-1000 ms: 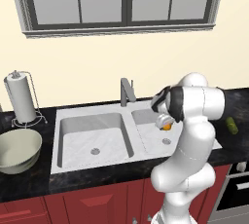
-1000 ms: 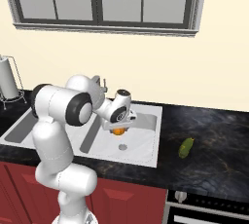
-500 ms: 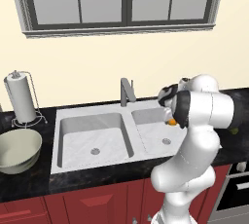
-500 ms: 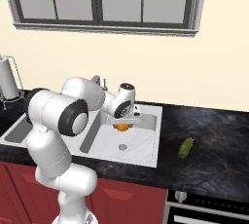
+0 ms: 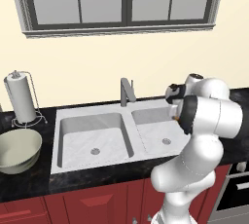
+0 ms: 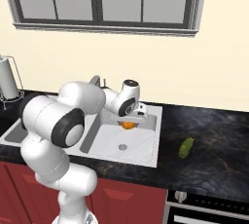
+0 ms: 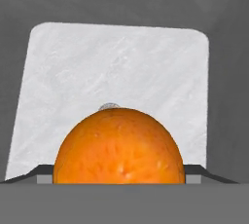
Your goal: Remove the cucumber and orange from the sink. Then move the bowl and cup from the counter to the sink for washing.
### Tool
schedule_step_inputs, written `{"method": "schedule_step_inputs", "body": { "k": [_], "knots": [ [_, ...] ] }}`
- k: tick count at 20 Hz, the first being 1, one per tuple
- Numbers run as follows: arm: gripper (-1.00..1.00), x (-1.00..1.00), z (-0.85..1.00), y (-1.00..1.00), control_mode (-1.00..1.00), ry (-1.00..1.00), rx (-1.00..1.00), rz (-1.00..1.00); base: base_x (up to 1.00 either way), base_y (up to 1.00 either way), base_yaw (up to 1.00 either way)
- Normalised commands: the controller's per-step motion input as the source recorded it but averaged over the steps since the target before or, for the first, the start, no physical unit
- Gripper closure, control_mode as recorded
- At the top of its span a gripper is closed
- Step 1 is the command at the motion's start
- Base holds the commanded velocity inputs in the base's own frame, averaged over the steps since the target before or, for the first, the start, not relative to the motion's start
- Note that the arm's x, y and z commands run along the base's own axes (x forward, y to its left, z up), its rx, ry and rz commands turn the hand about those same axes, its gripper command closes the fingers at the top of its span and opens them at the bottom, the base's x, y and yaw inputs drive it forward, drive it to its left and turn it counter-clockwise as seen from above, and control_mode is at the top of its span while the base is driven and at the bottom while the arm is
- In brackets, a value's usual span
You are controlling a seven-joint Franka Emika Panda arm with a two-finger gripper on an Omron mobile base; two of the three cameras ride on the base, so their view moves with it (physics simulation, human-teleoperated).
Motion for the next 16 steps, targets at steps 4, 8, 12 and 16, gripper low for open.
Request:
{"method": "schedule_step_inputs", "body": {
  "k": [4,8,12,16],
  "knots": [
    [1.0,-0.1,0.18,-0.26,-1.0,0.0,-0.05,-0.27,0.0,0.0,0.0],
    [1.0,-0.09,0.16,-0.28,-1.0,0.0,-0.08,-0.27,0.0,0.0,0.0],
    [1.0,-0.07,0.09,-0.33,-1.0,0.0,-0.07,-0.25,0.0,0.0,0.0],
    [1.0,-0.05,0.08,-0.38,-1.0,0.0,-0.04,-0.15,0.0,0.0,0.0]
  ]
}}
